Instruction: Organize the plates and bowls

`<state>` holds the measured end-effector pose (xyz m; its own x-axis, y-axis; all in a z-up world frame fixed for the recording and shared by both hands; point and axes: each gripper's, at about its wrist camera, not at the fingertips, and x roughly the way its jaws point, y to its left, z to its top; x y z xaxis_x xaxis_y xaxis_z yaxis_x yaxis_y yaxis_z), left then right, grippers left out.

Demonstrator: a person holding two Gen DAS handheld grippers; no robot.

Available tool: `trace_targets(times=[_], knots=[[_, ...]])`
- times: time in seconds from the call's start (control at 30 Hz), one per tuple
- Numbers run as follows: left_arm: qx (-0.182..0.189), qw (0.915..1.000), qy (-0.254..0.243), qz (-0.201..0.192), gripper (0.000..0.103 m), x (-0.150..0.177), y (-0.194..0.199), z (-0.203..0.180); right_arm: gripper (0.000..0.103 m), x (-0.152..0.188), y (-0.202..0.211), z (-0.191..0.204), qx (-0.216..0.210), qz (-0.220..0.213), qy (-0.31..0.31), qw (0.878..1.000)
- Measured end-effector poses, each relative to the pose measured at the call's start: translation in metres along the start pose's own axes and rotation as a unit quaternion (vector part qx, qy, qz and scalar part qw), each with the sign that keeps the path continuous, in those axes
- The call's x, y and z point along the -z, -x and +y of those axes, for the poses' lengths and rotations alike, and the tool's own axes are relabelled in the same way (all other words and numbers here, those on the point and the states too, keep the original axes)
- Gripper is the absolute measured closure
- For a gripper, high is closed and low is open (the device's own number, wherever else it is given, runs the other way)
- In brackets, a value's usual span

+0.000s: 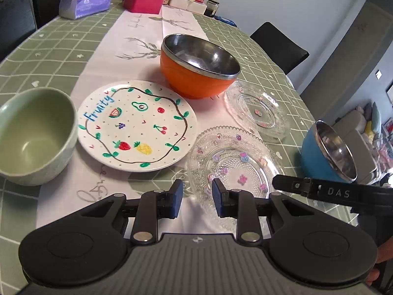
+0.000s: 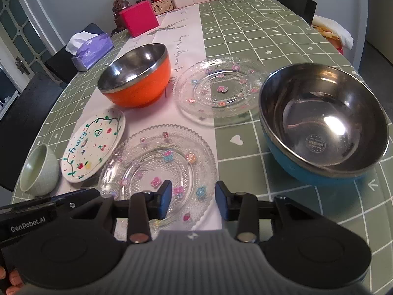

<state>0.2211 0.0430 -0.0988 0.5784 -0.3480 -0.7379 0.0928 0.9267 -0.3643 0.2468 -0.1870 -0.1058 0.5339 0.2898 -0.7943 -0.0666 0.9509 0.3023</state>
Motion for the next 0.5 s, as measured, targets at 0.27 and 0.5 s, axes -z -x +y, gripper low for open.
trace_targets(times=[0.27, 0.5], knots=[[0.005, 0.9998, 0.017, 0.009, 0.088, -0.005, -0.019, 0.006, 0.075, -0.006, -0.011, -0.014, -0.01, 0.018, -0.024, 0.999], [0.009, 0.9997, 0.024, 0.0, 0.091, -0.004, -0.019, 0.007, 0.09, -0.005, -0.01, -0.019, -0.007, 0.012, -0.031, 0.999]])
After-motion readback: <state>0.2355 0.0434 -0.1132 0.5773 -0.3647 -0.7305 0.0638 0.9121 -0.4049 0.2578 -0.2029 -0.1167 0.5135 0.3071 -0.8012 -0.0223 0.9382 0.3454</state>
